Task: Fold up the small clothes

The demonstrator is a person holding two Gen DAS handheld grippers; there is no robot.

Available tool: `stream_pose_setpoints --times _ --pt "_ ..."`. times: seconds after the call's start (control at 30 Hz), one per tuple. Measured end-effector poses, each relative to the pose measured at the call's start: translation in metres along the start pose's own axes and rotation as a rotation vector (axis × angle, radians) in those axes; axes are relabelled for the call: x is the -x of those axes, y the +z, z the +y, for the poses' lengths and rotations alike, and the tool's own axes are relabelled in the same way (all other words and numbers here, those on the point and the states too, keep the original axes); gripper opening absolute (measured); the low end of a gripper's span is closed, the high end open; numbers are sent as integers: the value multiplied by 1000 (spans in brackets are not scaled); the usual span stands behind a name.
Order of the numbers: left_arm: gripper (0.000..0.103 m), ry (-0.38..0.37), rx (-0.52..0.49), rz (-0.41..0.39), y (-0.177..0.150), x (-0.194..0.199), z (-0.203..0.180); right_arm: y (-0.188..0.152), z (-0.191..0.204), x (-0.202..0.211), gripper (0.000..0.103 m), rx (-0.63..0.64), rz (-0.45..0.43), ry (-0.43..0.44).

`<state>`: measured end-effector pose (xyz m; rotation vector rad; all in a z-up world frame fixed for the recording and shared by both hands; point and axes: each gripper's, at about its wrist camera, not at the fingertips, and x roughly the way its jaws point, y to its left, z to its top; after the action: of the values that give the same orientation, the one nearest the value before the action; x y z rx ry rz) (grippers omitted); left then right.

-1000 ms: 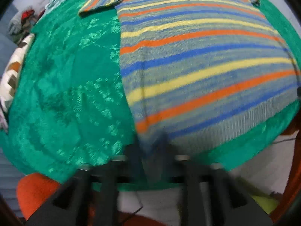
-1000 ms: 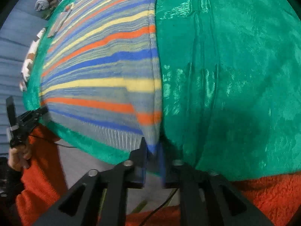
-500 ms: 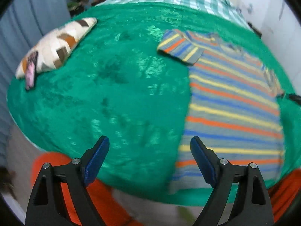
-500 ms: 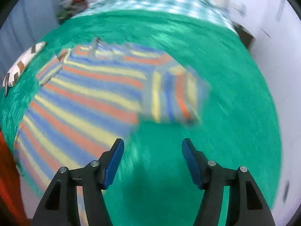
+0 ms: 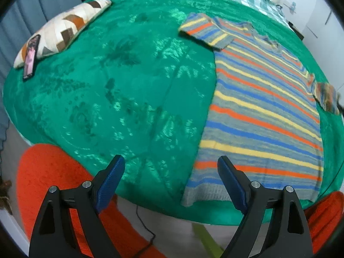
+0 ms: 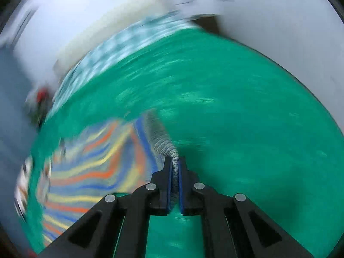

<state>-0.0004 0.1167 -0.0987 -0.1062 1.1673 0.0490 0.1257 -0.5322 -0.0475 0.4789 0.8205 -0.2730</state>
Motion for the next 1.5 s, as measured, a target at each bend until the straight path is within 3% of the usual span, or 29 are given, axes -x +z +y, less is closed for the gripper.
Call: stream_pose_setpoints --times 0.07,0.17,0.37,0.47,0.67,0.73,0.77,0.8,0.83,0.9,1.0,1.07,1.13,1.2,1.3,1.37,1.4,1.43,1.5 --pt "88 -15 -16 15 1 -4 -12 0 -47 2 5 -120 27 -22" --pt "87 -28 -54 14 1 -1 -31 -12 -86 -7 5 -236 68 -4" --pt "87 4 -130 -31 -3 16 -48 -24 -84 -24 4 -262 82 -35" --pt "87 14 -122 -13 -6 11 -43 -23 -84 -24 4 -204 84 -87" --pt "87 46 -107 3 -3 5 -33 -31 -54 -25 4 122 94 -281" --pt "87 65 -122 -27 6 10 -26 -32 -54 -22 5 135 79 -317" --pt "87 79 -133 -47 11 13 -23 -32 -55 -19 8 130 72 -324" --pt "87 99 -150 -77 21 17 -21 -33 -59 -14 24 116 61 -323" --pt "87 119 -173 -116 35 22 -20 -34 -63 -7 51 99 46 -335" --pt "88 118 -224 -202 65 33 -25 -36 -67 9 77 70 10 -368" --pt "93 57 -386 -322 108 31 -55 -43 -68 42 77 42 -36 -317" --pt "92 1 -501 -334 130 8 -83 -53 -59 65 77 49 -55 -266" --pt "81 -11 -577 -302 152 -28 -109 -68 -48 84 77 46 -74 -195" --pt "79 24 -626 -212 173 -76 -132 -86 -37 96 77 38 -84 -131" --pt "76 86 -612 -116 192 -127 -141 -113 -20 105 77 34 -92 -67" --pt "44 69 -524 -64 207 -145 -126 -135 -9 109 77 47 -102 -48" --pt "6 15 -455 -42 214 -145 -114 -142 -3 111 77 61 -106 -47" --pt "4 -43 -363 -37 222 -137 -95 -147 3 113 77 77 -112 -41" --pt "3 -120 -202 -120 234 -107 -51 -150 14 117 77 130 -137 -34"
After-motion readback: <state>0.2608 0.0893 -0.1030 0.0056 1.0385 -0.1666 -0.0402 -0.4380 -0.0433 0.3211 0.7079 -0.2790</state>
